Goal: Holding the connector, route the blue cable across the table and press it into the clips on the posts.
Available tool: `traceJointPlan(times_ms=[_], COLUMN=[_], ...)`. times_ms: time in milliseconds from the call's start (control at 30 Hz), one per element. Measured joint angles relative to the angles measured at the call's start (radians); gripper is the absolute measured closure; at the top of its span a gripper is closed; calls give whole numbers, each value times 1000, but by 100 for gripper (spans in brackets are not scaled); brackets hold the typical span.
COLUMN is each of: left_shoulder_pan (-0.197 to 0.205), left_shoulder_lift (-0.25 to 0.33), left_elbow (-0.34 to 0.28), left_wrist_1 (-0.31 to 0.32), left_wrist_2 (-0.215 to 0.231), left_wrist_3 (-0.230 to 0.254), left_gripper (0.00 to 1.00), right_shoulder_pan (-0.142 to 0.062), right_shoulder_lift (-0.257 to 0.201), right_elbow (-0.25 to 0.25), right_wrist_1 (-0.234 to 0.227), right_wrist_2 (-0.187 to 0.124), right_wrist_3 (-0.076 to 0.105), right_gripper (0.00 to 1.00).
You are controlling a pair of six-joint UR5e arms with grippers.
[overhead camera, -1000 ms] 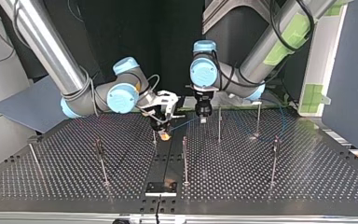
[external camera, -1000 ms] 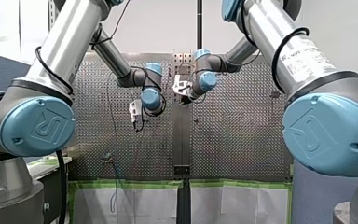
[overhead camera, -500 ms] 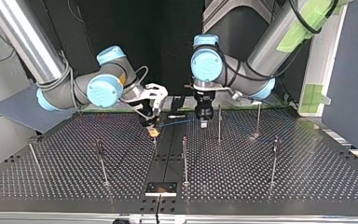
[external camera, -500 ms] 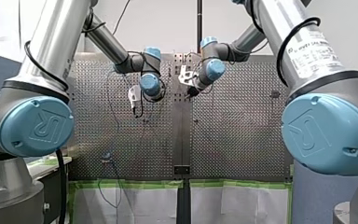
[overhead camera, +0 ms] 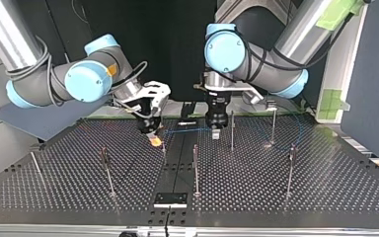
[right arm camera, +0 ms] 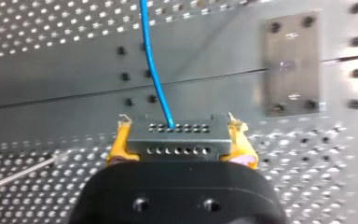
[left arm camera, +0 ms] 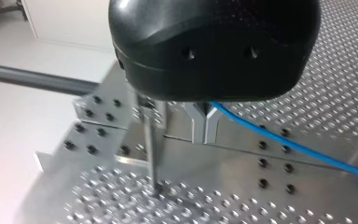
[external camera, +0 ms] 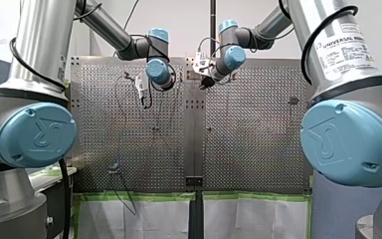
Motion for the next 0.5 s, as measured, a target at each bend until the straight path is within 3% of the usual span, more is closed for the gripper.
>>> traceJointPlan(times_ms=[233,500], left_shoulder_pan=[-18,-14], left_shoulder_lift=[37,10], left_elbow=[0,10], left_wrist_1=[25,47], left_wrist_2=[43,97], left_wrist_3=[3,-11], left_gripper=[100,100], right_shoulder_pan=[-1,-9], right_shoulder_lift=[-56,-100], right_elbow=[-5,-14], right_wrist_1=[2,3], right_wrist_2=[-34,-39], right_wrist_3=[-2,-1], right_gripper=[100,100])
